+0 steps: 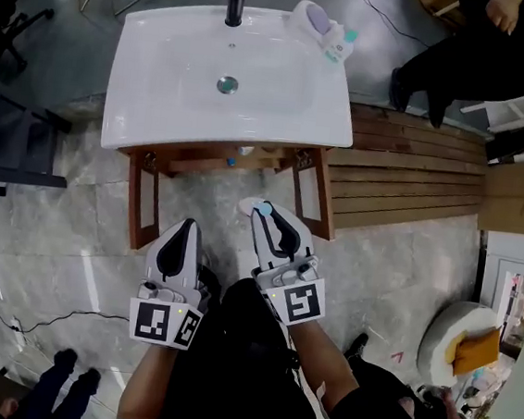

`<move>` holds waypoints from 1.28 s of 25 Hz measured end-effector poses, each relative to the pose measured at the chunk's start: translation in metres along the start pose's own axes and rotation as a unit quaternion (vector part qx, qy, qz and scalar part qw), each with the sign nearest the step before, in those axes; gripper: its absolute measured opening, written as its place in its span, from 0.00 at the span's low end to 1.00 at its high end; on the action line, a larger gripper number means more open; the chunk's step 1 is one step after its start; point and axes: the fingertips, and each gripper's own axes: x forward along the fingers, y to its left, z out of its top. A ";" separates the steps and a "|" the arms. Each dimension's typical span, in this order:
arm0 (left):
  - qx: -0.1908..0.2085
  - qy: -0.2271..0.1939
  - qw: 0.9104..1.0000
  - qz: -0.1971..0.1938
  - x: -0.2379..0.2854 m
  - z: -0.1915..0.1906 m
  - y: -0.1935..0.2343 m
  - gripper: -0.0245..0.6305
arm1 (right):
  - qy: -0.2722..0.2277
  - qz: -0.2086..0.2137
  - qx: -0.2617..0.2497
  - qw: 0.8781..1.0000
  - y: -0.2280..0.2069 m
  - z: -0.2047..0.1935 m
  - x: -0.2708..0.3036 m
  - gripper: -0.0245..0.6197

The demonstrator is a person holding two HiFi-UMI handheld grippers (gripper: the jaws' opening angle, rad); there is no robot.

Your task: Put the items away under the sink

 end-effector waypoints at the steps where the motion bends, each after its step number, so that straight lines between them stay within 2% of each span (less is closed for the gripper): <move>1: 0.000 -0.002 1.000 0.001 0.002 -0.008 0.004 0.05 | -0.004 0.002 0.001 1.000 0.000 -0.007 0.001 0.15; 10: -0.002 -0.011 1.000 0.016 0.022 -0.072 0.042 0.05 | 0.023 0.008 0.000 1.000 -0.003 -0.096 0.004 0.15; 18: -0.006 0.009 1.000 0.009 0.046 -0.141 0.070 0.05 | 0.027 0.016 0.001 0.999 -0.007 -0.164 0.011 0.15; 32: 0.023 -0.044 0.999 -0.014 0.069 -0.225 0.113 0.05 | 0.000 0.006 -0.016 1.000 -0.019 -0.279 0.015 0.15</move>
